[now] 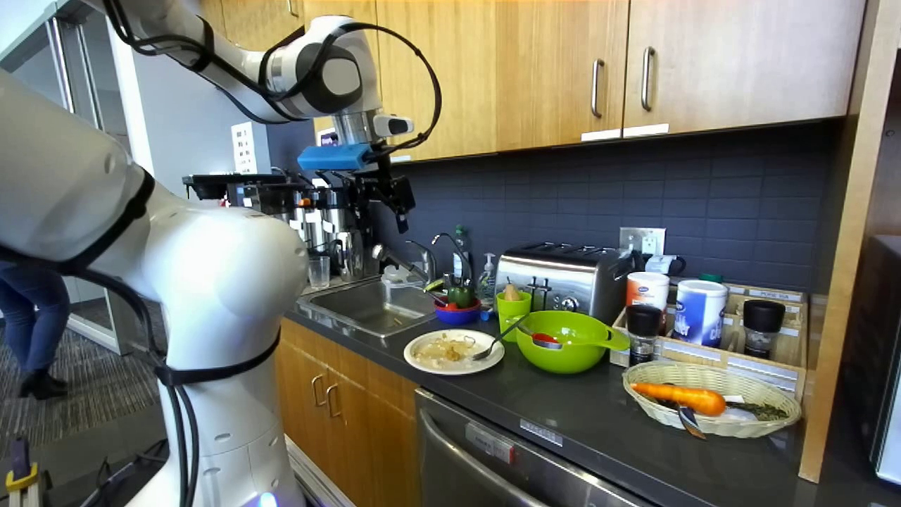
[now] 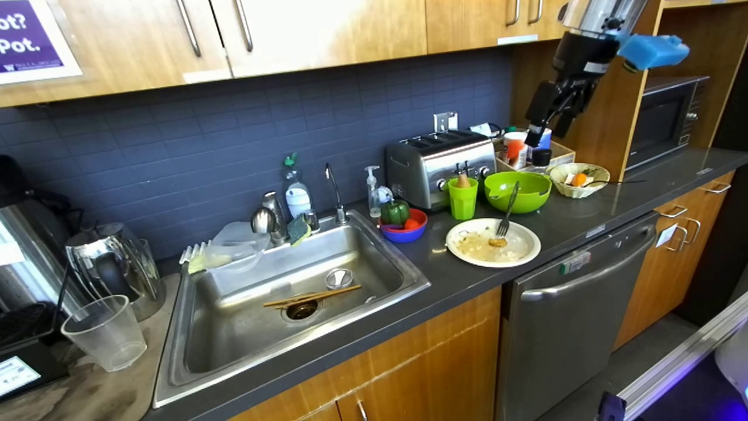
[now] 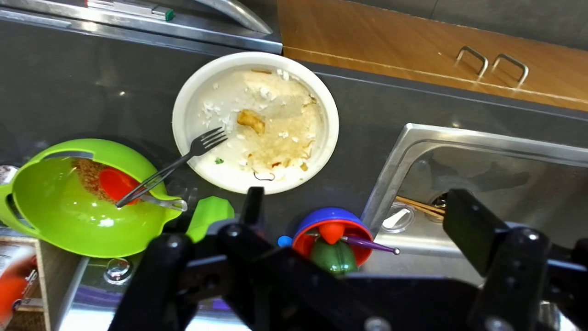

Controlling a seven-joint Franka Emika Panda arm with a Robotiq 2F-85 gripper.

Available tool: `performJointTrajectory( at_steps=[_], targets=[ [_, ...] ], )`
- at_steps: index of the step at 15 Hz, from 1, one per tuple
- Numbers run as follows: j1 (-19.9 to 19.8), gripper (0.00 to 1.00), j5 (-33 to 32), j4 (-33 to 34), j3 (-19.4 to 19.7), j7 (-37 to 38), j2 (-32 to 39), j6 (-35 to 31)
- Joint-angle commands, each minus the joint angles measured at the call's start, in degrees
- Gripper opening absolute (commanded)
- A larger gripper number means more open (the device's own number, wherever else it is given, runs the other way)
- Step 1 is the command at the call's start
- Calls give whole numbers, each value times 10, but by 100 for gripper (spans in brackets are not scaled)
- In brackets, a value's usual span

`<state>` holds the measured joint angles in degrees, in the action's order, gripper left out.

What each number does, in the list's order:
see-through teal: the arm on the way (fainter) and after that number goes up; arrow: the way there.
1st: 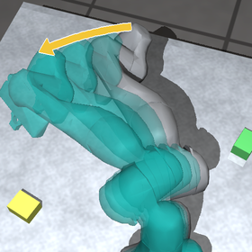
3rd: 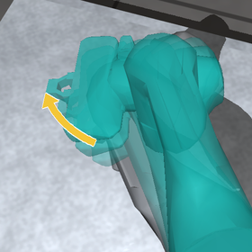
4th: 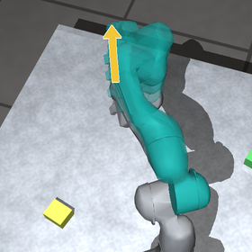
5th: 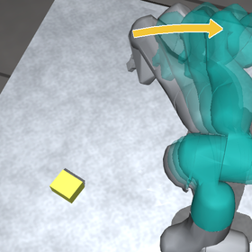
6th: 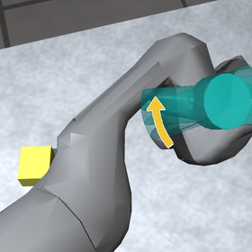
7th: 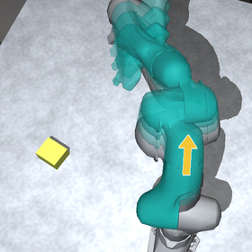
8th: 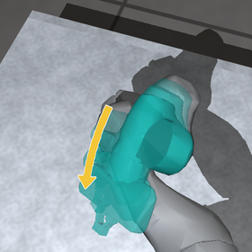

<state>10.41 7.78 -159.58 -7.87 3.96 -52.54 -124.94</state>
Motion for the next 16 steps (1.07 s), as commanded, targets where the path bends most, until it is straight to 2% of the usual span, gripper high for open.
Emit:
performJointTrajectory(
  at_steps=[1,8,16],
  targets=[
    [-19,100,-11,6,13,-5,11,-2],
    [-68,100,-37,6,42,-9,9,0],
    [-106,100,-25,4,130,-48,27,-56]
  ],
)
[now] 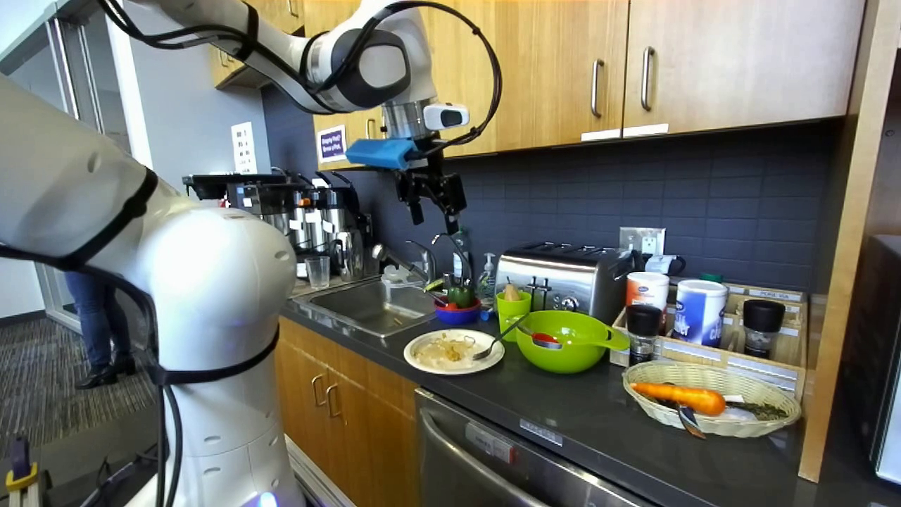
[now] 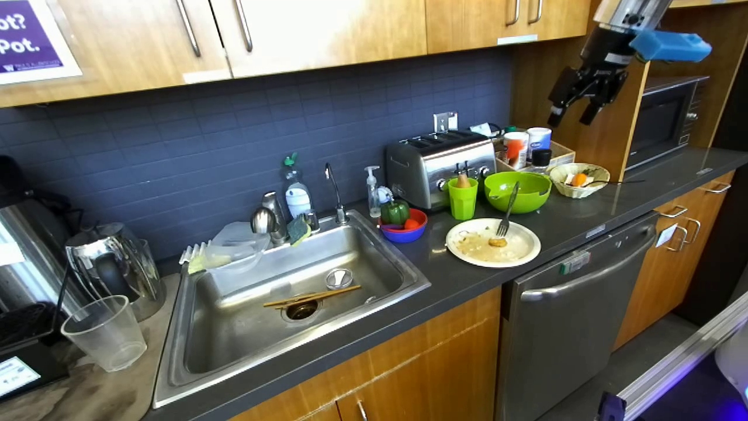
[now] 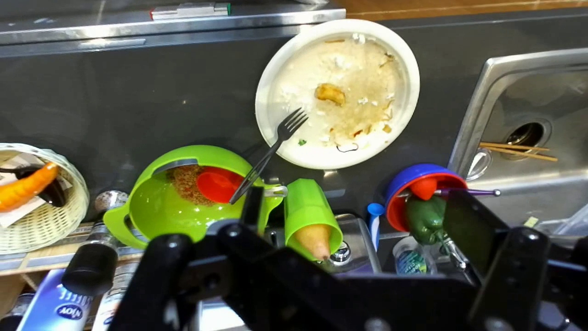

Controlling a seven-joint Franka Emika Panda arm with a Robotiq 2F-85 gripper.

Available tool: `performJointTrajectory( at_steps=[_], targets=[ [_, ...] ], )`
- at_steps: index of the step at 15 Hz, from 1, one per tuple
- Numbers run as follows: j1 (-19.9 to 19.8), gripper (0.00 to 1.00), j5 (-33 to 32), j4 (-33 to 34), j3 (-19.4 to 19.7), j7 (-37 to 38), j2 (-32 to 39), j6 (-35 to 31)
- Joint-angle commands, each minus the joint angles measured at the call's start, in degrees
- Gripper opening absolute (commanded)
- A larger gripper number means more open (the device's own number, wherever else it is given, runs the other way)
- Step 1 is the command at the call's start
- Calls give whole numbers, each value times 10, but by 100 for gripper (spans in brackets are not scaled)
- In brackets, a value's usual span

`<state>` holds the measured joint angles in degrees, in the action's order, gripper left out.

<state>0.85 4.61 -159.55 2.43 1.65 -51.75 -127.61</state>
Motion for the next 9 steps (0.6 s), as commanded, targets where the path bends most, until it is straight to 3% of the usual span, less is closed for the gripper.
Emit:
performJointTrajectory(
  at_steps=[1,9],
  targets=[
    [-14,100,7,7,36,-29,29,-38],
    [1,100,48,26,108,-84,110,-99]
  ],
)
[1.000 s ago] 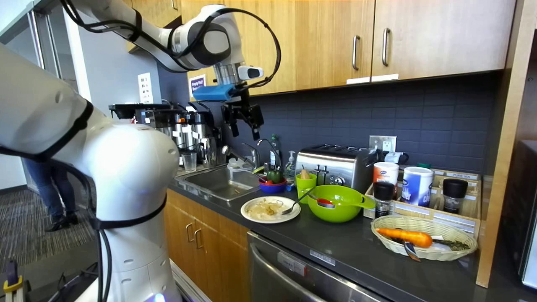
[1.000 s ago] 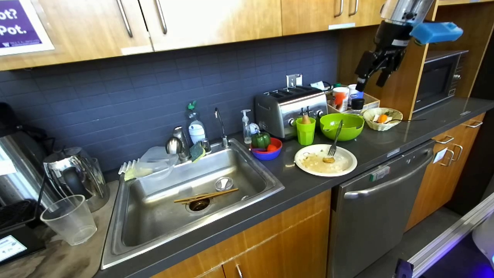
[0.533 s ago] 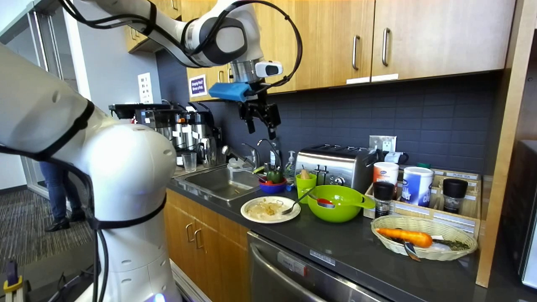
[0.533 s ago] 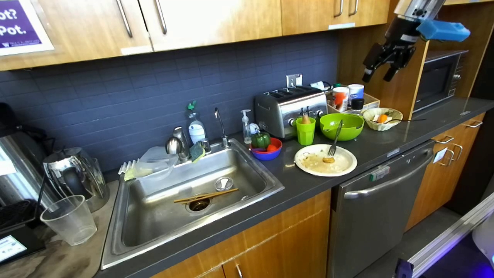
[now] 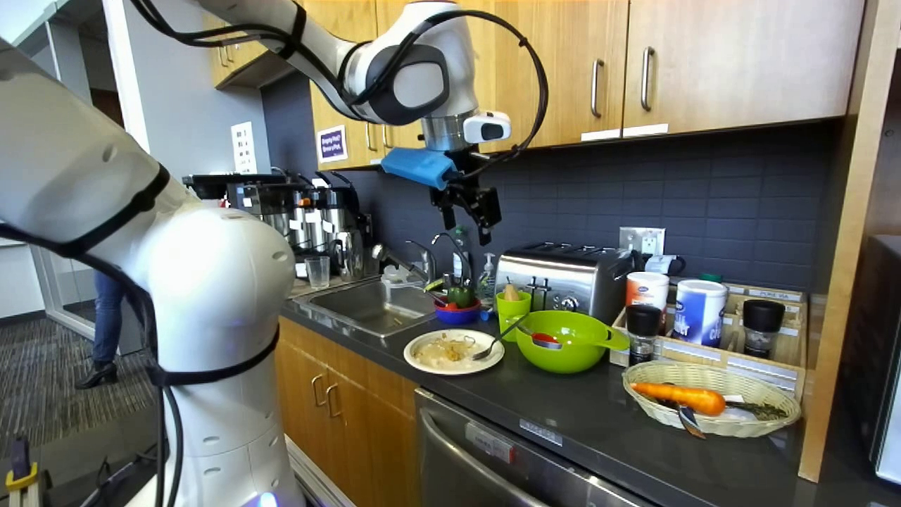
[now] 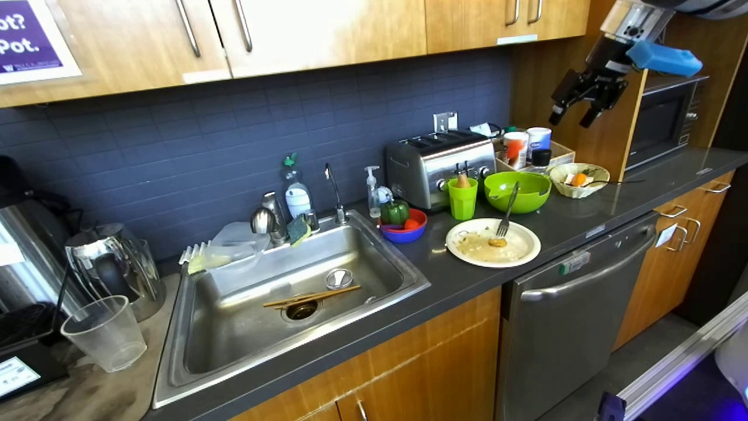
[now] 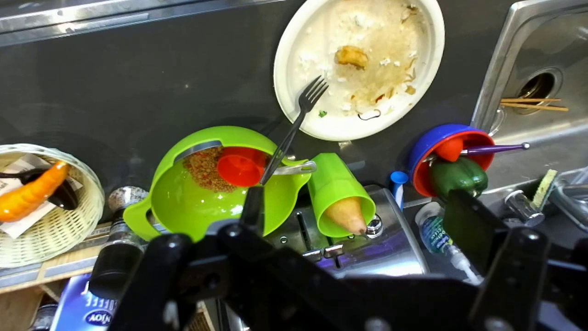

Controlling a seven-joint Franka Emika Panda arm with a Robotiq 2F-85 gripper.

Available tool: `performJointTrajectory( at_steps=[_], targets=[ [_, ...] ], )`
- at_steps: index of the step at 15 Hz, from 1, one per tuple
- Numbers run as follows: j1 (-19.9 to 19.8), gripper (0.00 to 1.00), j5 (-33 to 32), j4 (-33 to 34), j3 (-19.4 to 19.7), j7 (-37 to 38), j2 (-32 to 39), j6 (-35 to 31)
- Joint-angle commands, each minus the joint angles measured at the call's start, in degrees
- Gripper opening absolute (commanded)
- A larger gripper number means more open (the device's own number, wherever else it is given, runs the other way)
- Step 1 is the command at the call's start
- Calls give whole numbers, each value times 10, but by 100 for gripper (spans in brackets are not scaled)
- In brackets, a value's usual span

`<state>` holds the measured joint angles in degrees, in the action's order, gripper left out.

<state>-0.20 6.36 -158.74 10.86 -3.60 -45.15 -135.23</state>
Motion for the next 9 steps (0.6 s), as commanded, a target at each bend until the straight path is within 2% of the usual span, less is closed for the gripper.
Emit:
performJointTrajectory(
  at_steps=[1,4,9],
  targets=[
    [17,100,44,20,34,-43,55,-30],
    [37,100,95,32,65,-76,99,-48],
    [54,100,163,65,93,-122,162,-45]
  ],
)
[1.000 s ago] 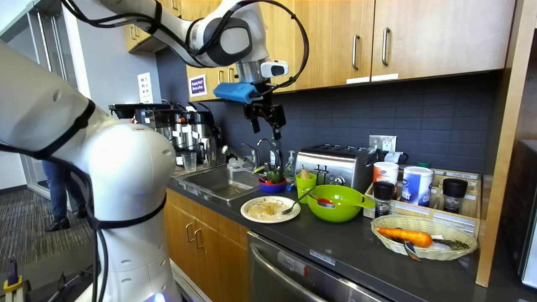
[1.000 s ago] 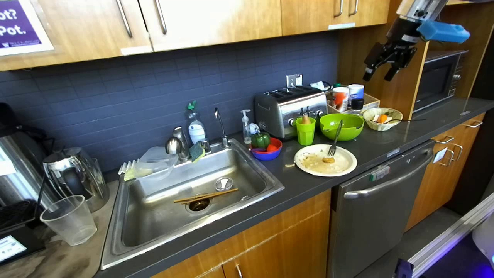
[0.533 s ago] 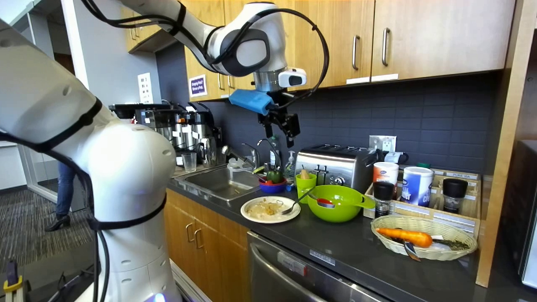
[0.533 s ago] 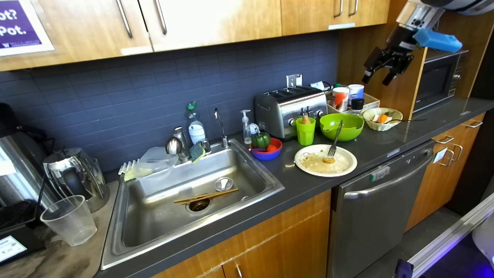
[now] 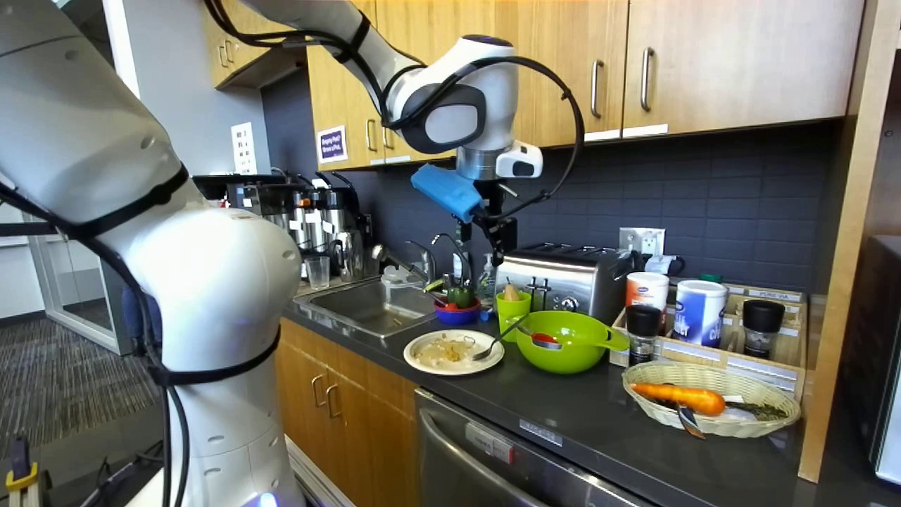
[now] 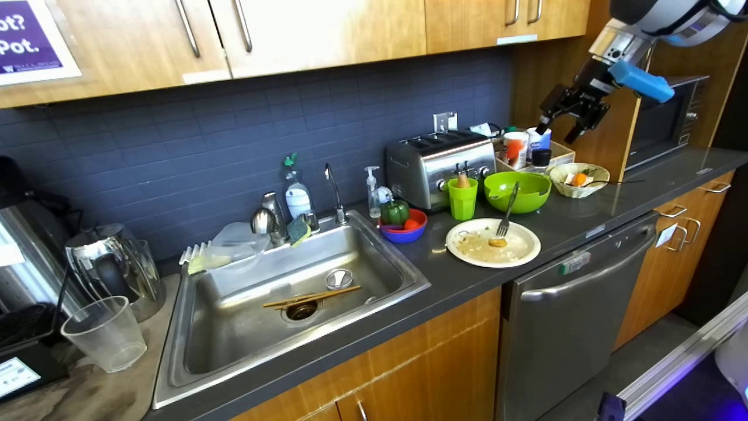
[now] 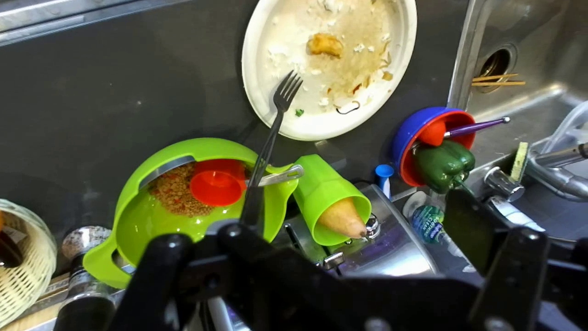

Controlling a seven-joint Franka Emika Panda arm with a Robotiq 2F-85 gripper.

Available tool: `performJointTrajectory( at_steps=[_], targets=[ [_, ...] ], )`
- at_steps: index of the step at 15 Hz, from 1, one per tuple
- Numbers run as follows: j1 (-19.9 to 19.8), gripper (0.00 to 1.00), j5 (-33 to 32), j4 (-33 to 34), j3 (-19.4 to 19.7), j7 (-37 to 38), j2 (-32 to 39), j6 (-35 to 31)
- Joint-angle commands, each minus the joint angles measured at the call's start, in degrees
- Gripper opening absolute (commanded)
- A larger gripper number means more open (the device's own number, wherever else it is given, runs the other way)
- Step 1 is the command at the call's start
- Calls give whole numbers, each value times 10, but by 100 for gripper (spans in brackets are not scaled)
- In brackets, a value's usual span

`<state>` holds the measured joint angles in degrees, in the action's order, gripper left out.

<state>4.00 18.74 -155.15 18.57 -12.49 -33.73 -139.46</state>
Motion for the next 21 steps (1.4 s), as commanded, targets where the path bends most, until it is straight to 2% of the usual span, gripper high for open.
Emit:
performJointTrajectory(
  at_steps=[1,9,10,21],
  targets=[
    [11,100,51,35,19,-41,58,-1],
    [-3,100,116,86,14,-63,132,25],
    [-14,100,107,63,2,-60,111,10],
    [-21,100,106,65,-5,-59,117,11]
  ],
)
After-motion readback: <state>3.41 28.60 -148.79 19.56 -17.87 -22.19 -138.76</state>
